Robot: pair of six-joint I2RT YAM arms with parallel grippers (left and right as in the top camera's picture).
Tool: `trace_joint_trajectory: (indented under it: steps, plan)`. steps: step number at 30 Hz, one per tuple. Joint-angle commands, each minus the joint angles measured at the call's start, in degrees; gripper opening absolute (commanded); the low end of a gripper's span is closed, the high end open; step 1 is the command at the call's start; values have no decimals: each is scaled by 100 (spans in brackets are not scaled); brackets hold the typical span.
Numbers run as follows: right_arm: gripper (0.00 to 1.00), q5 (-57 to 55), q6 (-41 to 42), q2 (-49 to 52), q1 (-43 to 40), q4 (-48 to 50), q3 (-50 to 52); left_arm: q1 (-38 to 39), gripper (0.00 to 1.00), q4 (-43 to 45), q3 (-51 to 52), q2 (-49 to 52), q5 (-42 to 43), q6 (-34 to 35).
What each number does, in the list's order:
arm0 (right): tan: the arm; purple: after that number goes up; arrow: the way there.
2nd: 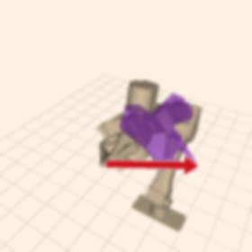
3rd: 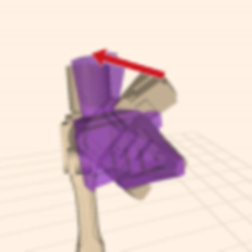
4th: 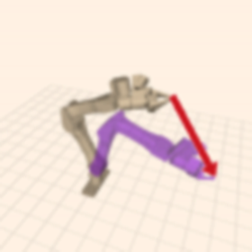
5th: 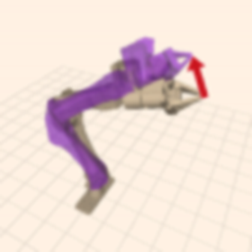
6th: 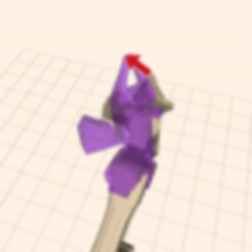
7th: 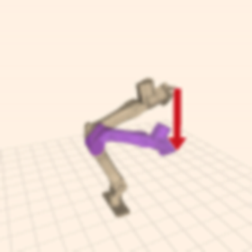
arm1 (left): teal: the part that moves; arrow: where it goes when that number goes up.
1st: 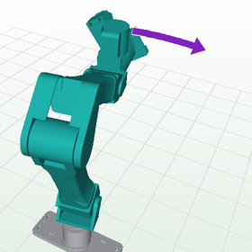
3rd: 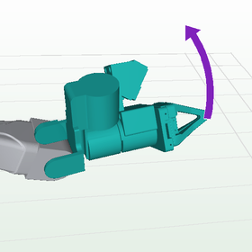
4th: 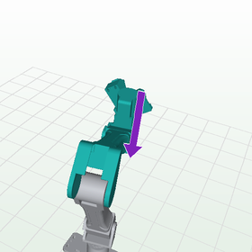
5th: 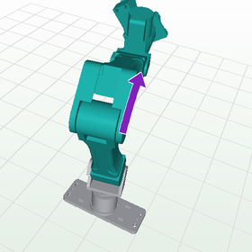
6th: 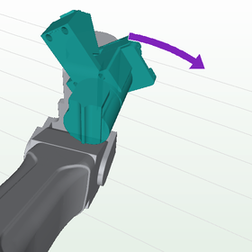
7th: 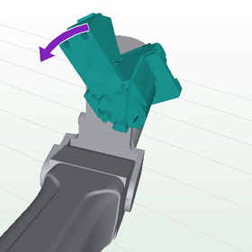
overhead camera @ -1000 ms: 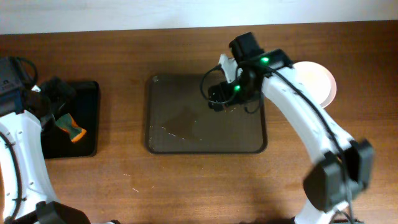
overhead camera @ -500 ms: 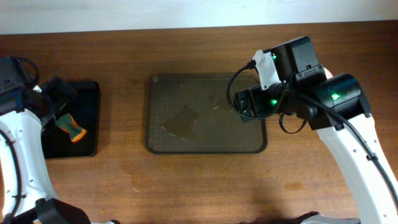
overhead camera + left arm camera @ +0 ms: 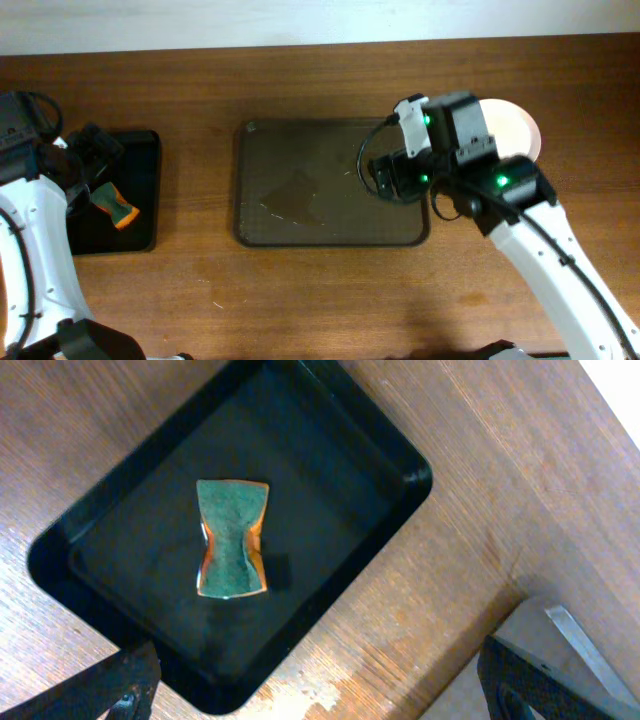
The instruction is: Clean dirty plates on tray and stack at the side
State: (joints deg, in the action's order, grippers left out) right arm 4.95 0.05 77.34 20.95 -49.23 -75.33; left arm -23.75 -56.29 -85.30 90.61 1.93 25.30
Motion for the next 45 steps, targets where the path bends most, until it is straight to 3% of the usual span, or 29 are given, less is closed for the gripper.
trace_joint_trajectory:
  steps: [1,6,11,15,22,25,45]
  plan:
    - [98,-50,-334,-1156,-2,1423,1823,-4,99,0,-24,24,44,-7]
    - [98,-179,-431,-3683,-109,4441,5217,-4,100,0,-24,24,44,-7]
    - [98,385,-411,-5941,-892,4817,6734,-4,100,0,-24,24,44,-7]
    - [98,835,-413,-6614,-1840,4819,7099,-4,100,0,-24,24,42,-7]
    - [98,-129,-415,-7715,-2070,4520,7501,-4,100,2,-24,24,44,-7]
    - [98,-555,-417,-7715,-2070,4465,7501,-4,100,0,-24,24,44,-7]
    - [98,-459,-413,-7694,-2059,4470,7501,-4,100,0,-24,24,44,-7]
